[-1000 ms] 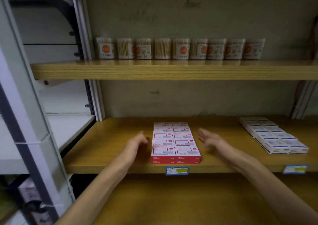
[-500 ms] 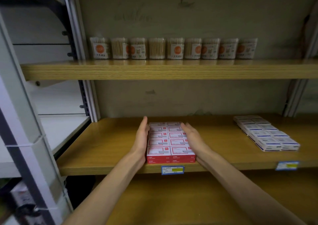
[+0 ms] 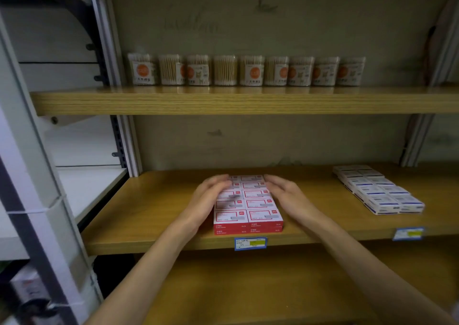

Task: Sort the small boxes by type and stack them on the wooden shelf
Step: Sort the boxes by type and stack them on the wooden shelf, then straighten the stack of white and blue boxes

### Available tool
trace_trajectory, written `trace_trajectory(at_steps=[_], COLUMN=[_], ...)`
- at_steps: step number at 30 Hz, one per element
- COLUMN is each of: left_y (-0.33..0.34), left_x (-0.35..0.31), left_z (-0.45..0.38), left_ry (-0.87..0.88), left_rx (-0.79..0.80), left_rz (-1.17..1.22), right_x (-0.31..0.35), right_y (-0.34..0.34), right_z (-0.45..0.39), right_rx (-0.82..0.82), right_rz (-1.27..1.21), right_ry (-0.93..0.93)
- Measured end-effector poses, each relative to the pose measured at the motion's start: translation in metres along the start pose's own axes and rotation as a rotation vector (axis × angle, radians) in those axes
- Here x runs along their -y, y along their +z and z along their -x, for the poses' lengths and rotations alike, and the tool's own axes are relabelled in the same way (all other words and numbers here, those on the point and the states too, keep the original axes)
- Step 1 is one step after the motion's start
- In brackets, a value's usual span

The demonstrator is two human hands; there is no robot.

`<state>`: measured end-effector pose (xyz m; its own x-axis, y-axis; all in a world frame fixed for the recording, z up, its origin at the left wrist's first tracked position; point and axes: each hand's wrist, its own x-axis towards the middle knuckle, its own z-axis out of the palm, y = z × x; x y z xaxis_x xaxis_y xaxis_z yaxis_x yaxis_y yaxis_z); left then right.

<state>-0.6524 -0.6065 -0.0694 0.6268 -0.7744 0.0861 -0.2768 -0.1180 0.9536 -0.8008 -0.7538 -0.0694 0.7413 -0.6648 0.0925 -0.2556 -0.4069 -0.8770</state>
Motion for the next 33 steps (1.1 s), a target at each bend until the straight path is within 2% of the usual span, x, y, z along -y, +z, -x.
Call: trace_trajectory(at_steps=[2,5,8,12,18,24,33], left_y=[-0.01,-0.014,-0.004,0.031,0.099,0.187,0.291], left_x=[0.0,-0.008,-0.026,-0.048,-0.07,-0.081,-0.076], left_z=[-0.001,0.003,0.008,0.017,0.018,0.014,0.007], left_ry=[0.122,0.264,0.395,0.515,0.585,0.551,0.369], left_rx=[0.03,0.033,0.021,0.025,0.025,-0.012,-0.122], left_rz=[-0.216,-0.527,-0.706,-0.83,-0.925,-0.908,-0.811], right_x=[-0.005,-0.014,-0.021,-0.029,-0.054,-0.094,-0.16], right_y=[-0.018,-0.038,-0.052,-0.073,-0.12,-0.188,-0.27], right_z=[0.009,0.022,0.034,0.045,0.051,0.054,0.053], right_rx=[-0.053,-0.097,-0.146,-0.183,-0.206,-0.182,-0.252], right_rz=[0.233,0.49,0.612,0.701,0.761,0.801,0.76], right_ry=[-0.105,-0.146,-0.197,-0.283,-0.383,-0.461,-0.426])
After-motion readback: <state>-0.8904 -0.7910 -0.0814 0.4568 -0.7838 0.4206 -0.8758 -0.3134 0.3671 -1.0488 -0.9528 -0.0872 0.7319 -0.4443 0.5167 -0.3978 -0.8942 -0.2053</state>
